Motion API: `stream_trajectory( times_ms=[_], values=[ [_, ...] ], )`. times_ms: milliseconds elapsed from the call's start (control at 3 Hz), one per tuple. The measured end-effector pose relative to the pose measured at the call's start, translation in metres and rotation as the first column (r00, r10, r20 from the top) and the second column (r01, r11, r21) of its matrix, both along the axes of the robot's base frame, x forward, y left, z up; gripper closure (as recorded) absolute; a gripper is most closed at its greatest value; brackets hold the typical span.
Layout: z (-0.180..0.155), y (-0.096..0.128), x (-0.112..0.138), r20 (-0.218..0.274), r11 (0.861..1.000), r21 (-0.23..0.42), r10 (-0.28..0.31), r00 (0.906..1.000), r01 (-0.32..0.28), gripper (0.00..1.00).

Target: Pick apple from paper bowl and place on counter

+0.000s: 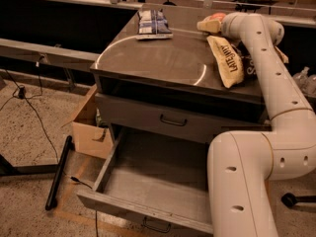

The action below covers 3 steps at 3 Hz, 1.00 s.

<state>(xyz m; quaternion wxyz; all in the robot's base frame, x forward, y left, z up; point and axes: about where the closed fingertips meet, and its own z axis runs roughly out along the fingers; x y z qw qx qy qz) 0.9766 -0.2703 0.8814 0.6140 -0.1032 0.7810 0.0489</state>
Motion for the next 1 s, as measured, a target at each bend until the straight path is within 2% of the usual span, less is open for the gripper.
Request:
stream_trajectory(
  times_ms=[333, 1000],
  values=[
    [0.002, -0.003, 0.002, 0.01, 1.0, 0.018, -0.016, 0.9998, 0.016, 0.0],
    [0.016, -0.008, 0.004, 0.048, 0.998, 0.049, -0.039, 0.9981, 0.037, 0.18]
  ],
)
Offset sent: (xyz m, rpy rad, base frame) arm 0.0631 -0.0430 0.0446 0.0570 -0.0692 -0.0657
